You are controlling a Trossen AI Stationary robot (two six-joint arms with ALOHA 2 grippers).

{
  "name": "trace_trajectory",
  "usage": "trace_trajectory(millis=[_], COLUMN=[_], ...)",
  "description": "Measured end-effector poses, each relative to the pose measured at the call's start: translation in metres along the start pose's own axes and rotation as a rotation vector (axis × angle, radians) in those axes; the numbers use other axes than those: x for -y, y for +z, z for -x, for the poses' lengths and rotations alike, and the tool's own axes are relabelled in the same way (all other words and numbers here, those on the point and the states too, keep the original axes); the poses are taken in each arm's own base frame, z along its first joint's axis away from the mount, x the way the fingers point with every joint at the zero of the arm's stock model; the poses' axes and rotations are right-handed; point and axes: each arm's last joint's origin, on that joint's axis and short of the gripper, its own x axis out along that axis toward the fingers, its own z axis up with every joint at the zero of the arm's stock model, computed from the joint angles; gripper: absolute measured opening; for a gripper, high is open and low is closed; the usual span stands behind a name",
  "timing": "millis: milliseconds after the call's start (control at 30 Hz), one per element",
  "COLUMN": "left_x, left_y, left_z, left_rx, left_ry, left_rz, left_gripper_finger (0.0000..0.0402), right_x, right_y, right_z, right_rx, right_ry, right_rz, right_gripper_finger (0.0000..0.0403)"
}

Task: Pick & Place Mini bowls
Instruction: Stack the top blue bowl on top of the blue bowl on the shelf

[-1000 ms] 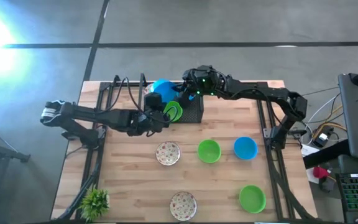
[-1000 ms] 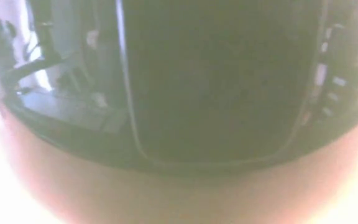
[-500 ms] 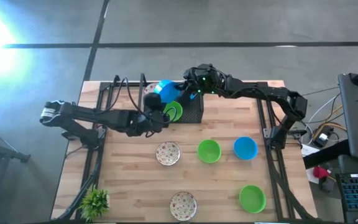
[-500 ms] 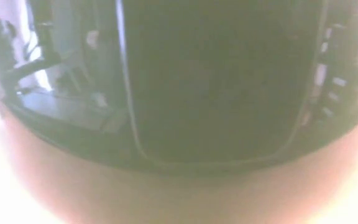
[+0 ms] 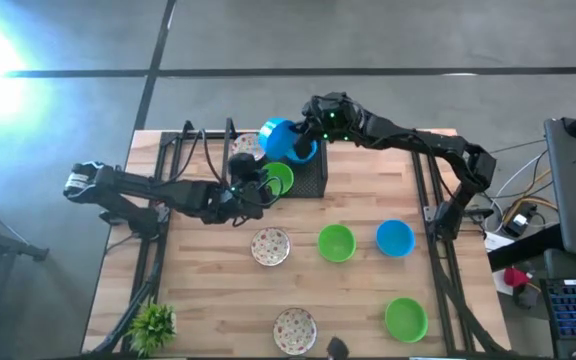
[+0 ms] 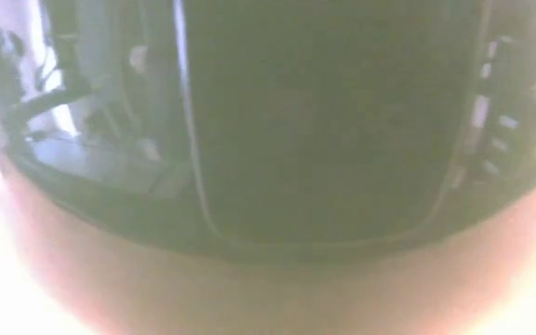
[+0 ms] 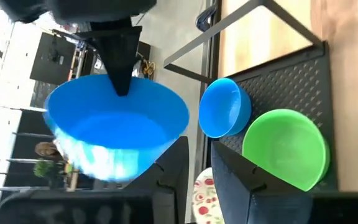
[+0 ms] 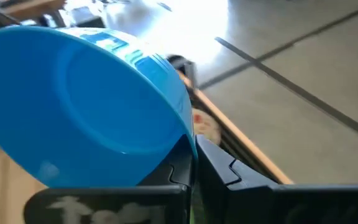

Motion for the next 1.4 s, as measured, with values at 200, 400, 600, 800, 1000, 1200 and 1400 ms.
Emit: trace_trajectory(millis=[200, 400, 600, 800, 1000, 1200, 1400], left_x=[0.0, 0.0, 0.0, -0.001, -0.001, -0.005, -0.02], left_y=[0.001, 0.001, 0.0, 0.0, 0.0, -0.001, -0.006], left_z=[0.003, 0.003, 0.003, 0.002, 0.001, 0.004, 0.013], left_rx=[0.011, 0.006, 0.007, 0.005, 0.005, 0.015, 0.043], left_ry=[-0.005, 0.006, 0.006, 0.008, 0.007, 0.006, 0.008], left_rz=[0.153, 0.357, 0.705, 0.944, 1.076, 1.203, 1.351], left_gripper_finger=[0.0076, 0.0076, 0.0076, 0.0076, 0.0076, 0.0076, 0.0076], right_x=[0.034, 0.064, 0.087, 0.096, 0.1, 0.107, 0.109], right_y=[0.004, 0.015, 0.014, 0.035, 0.048, 0.047, 0.035], right_z=[0.006, 0.018, 0.015, 0.009, -0.013, -0.035, -0.046], right_rx=[-0.07, -0.141, -0.221, -0.327, -0.482, -0.614, -0.672], right_ry=[-0.091, -0.168, -0.117, -0.128, -0.091, -0.065, -0.045], right_rz=[-0.042, -0.033, -0.02, 0.002, 0.103, 0.151, 0.163], right_gripper_finger=[0.001, 0.001, 0.001, 0.001, 0.001, 0.0011, 0.0011])
